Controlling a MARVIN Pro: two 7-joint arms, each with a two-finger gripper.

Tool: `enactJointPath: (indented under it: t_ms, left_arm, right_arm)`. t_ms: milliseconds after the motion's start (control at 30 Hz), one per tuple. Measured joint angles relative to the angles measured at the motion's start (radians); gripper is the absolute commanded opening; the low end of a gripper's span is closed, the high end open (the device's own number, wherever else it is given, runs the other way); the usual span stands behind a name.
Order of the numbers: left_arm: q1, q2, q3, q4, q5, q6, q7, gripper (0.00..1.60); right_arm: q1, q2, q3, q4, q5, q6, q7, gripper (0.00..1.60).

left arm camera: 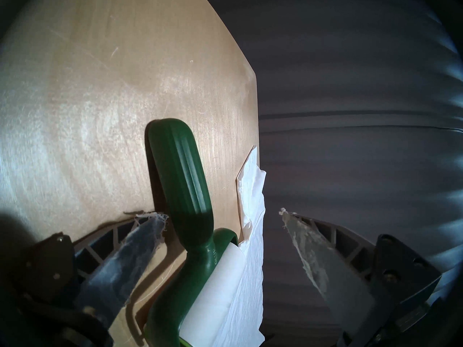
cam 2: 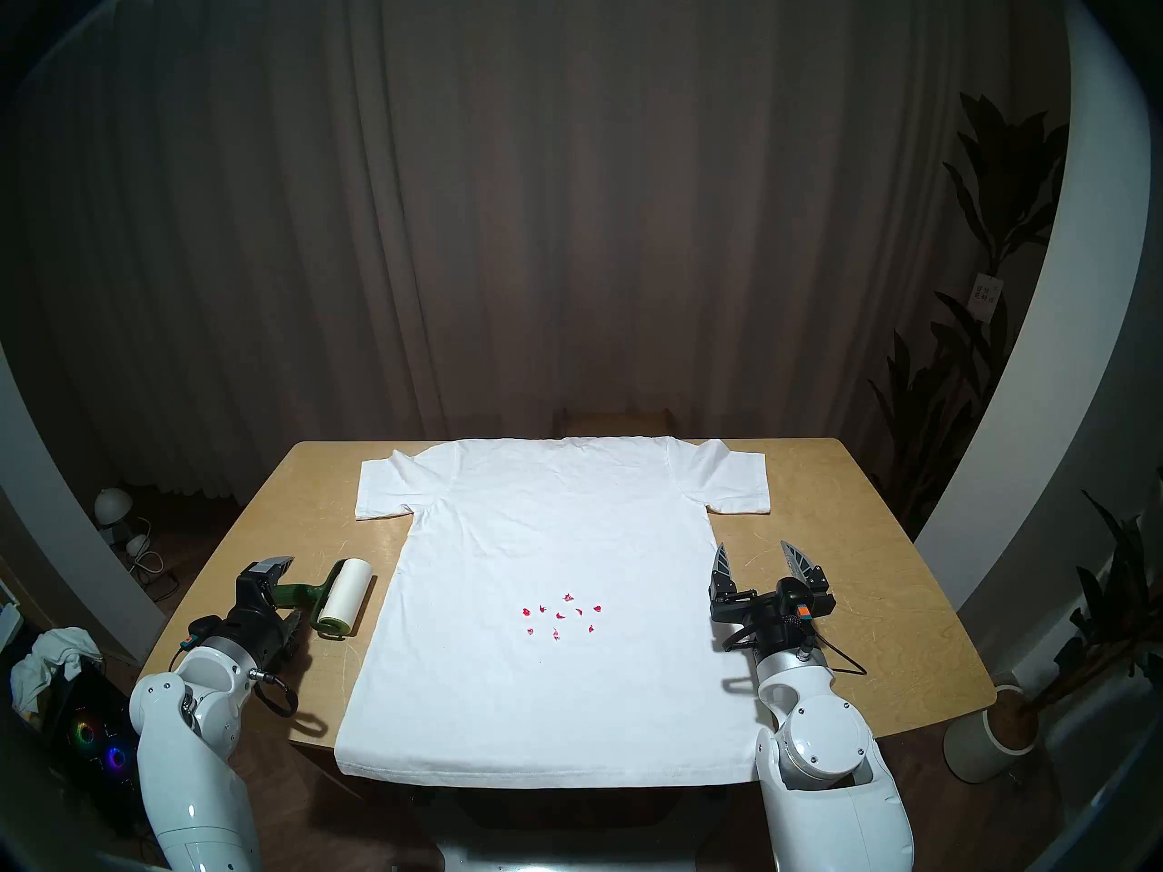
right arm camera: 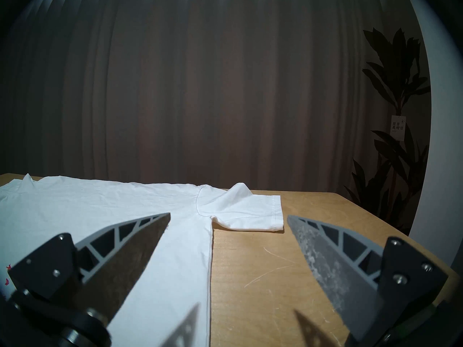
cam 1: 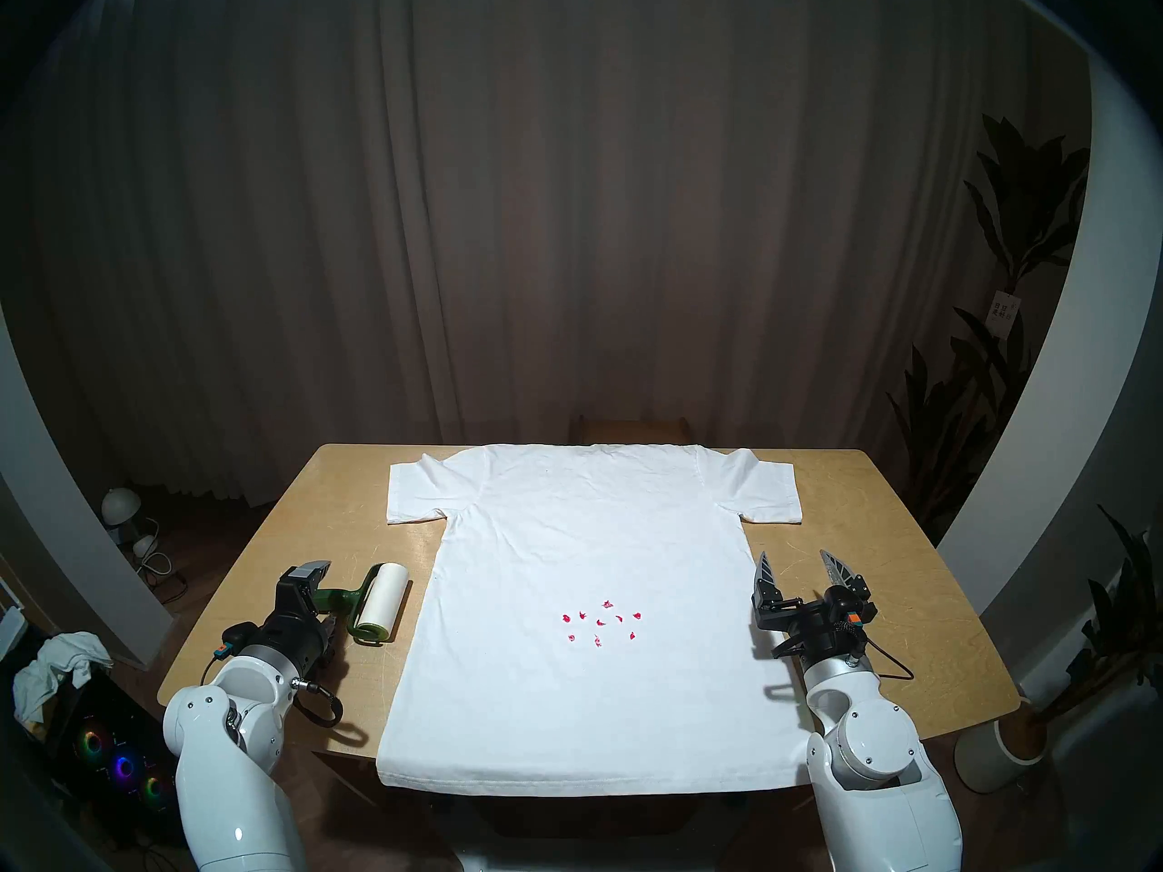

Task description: Use the fur roller to clean a top

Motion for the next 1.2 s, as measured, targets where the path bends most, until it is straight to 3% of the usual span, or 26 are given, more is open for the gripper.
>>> enactJointPath:
  t_ms: [433, 1200]
  left_arm:
    - [-0.040, 0.018, 0.011, 0.033, -0.020, -0.005, 0.031, 1.60]
    - [-0.082, 0.035, 0.043, 0.110, -0.005, -0.035, -0.064, 1.60]
  right_arm:
    - [0.000, 0.000, 0.002, -0.008, 0.008, 0.001, -0.011, 1.60]
    - [-0.001, 0.000, 0.001, -0.018, -0.017, 0.001, -0.026, 1.60]
